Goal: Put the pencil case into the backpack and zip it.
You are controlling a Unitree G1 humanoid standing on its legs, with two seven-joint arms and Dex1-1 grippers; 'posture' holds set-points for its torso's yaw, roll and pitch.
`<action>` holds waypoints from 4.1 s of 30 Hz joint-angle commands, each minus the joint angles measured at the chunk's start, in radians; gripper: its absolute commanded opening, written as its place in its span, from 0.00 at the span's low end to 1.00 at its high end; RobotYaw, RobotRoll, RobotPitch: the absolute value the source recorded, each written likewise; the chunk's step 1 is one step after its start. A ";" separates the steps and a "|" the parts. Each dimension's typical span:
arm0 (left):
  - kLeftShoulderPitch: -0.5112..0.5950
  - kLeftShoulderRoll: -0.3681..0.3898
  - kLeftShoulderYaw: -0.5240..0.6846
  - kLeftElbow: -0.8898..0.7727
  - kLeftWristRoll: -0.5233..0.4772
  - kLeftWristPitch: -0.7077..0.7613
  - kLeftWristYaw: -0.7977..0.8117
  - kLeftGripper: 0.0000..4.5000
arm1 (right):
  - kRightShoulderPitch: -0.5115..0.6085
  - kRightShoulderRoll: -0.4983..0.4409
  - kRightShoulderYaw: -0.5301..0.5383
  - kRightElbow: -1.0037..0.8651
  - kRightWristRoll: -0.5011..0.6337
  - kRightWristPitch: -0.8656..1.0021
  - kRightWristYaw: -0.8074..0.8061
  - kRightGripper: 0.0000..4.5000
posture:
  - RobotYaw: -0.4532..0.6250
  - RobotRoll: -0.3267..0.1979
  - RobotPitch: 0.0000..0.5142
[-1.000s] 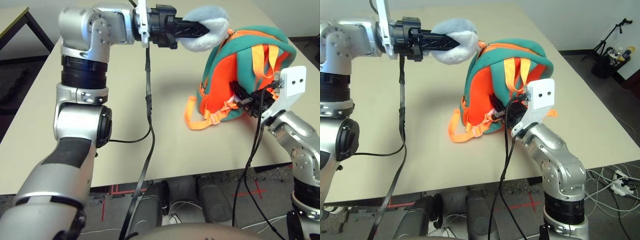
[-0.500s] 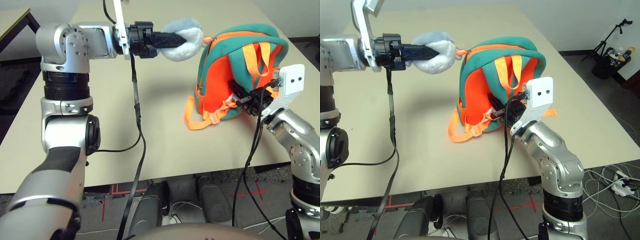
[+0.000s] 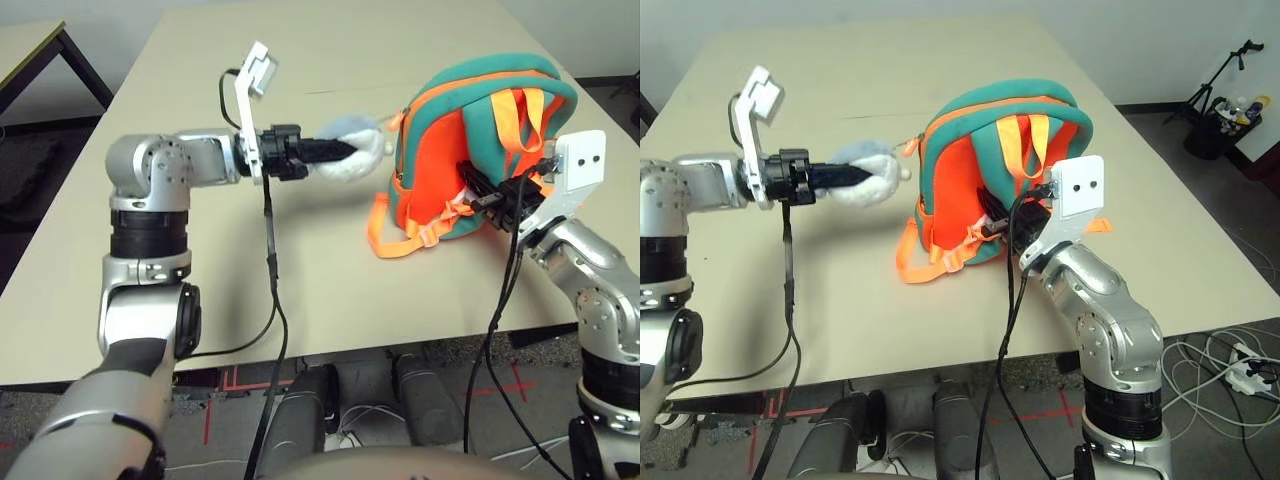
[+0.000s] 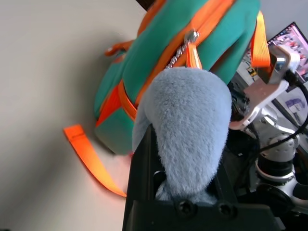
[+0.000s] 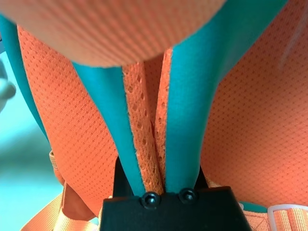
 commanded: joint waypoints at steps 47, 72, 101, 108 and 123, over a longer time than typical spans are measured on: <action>0.158 -0.046 -0.202 0.097 0.207 -0.324 -0.124 0.26 | 0.008 0.006 0.004 0.017 -0.026 -0.020 0.016 0.04 | 0.32 0.62 0.22; 0.191 -0.008 0.222 -0.454 -0.316 0.029 0.253 1.00 | 0.090 -0.186 -0.228 -0.146 0.216 0.130 0.084 1.00 | 0.30 0.62 0.23; 0.366 0.077 0.303 -0.076 0.208 -0.764 0.437 1.00 | 0.128 -0.310 -0.643 0.019 0.409 0.156 -0.048 1.00 | 0.29 0.62 0.23; 0.429 0.073 0.331 0.009 0.292 -0.882 0.485 1.00 | 0.081 -0.314 -0.683 0.166 0.361 0.067 -0.064 1.00 | 0.30 0.62 0.21; 0.505 0.024 0.358 0.123 0.410 -1.109 0.597 1.00 | -0.054 -0.252 -0.416 0.749 -0.016 -0.453 0.104 1.00 | 0.38 0.62 0.18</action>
